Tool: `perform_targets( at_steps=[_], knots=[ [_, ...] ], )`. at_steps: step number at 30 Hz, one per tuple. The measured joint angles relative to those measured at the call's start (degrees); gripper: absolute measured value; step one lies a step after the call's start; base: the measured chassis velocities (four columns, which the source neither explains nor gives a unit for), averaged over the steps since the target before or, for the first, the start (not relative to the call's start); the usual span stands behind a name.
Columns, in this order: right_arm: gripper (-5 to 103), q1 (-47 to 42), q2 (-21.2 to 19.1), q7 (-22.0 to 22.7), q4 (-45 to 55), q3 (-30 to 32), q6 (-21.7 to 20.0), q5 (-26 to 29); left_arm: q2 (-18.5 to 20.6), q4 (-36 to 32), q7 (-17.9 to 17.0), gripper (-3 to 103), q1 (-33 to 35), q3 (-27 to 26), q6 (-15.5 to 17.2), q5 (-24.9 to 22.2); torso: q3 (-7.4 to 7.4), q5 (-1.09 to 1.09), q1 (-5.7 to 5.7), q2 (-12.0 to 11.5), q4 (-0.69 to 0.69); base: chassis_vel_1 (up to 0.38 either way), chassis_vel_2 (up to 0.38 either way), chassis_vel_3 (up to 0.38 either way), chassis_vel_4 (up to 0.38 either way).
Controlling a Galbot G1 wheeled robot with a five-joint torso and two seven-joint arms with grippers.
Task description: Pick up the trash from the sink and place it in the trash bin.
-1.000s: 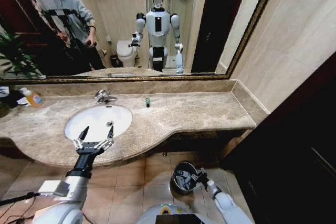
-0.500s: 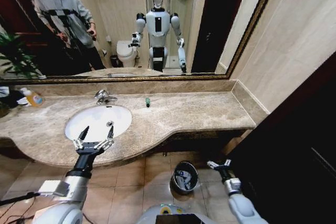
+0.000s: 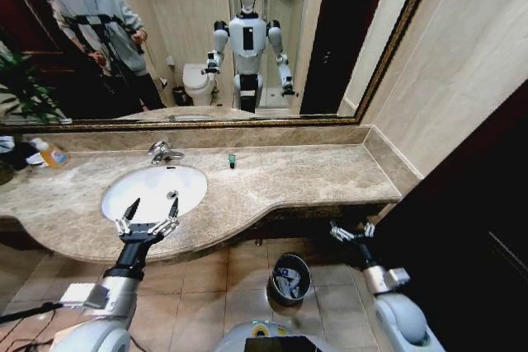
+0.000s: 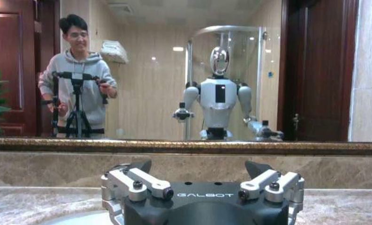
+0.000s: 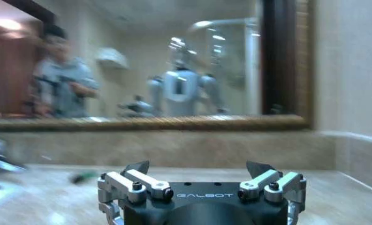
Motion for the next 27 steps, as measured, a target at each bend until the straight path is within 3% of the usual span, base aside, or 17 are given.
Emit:
perform_targets(
  at_steps=[3,5,6,8,15,20,23,27],
  knots=[
    [100,3.33,-0.58,-1.76,0.27,-3.85,-1.83,-2.83,0.00,0.00,0.00,100,0.00,0.00,0.00,0.00,0.01,0.06,0.01,-0.01,0.02,0.000,0.000,0.000,0.000],
    [100,8.14,-1.60,-2.18,1.79,-10.72,-6.48,-4.68,0.00,0.00,0.00,100,0.00,0.00,0.00,0.00,0.00,0.04,0.01,0.00,0.01,0.000,0.000,0.000,0.000],
    [100,8.14,-1.60,-2.18,1.79,-10.72,-6.48,-4.68,0.00,0.00,0.00,100,0.00,0.00,0.00,0.00,0.00,0.04,0.01,0.00,0.01,0.000,0.000,0.000,0.000],
    [100,13.39,-2.75,-1.66,1.69,-16.57,-10.30,-5.14,0.00,0.00,0.01,100,0.00,0.00,0.00,0.00,0.01,0.02,0.01,0.00,0.00,0.000,0.000,0.000,0.000],
    [100,26.93,-3.85,-2.01,-8.39,-28.99,-10.92,-7.17,0.00,0.00,-0.02,100,0.00,-0.01,0.00,0.00,0.01,0.02,0.01,-0.01,0.01,0.000,0.000,0.000,0.000],
    [100,34.60,-4.06,-0.42,-13.58,-35.43,-13.52,-5.99,0.00,0.00,0.00,100,0.00,0.00,0.00,0.00,0.01,0.03,0.01,-0.01,0.01,0.000,0.000,0.000,0.000],
    [100,44.37,-4.58,1.73,-19.73,-42.25,-17.83,-5.21,0.00,0.00,-0.02,100,0.00,-0.01,0.00,0.00,0.01,0.02,0.01,-0.01,0.01,0.000,0.000,0.000,0.000],
    [100,53.46,-3.70,3.04,-25.79,-47.83,-20.39,-2.26,-0.01,0.00,0.03,100,0.00,0.00,0.00,0.00,0.01,0.02,0.02,-0.01,0.01,0.000,0.000,0.000,0.000]
  ],
)
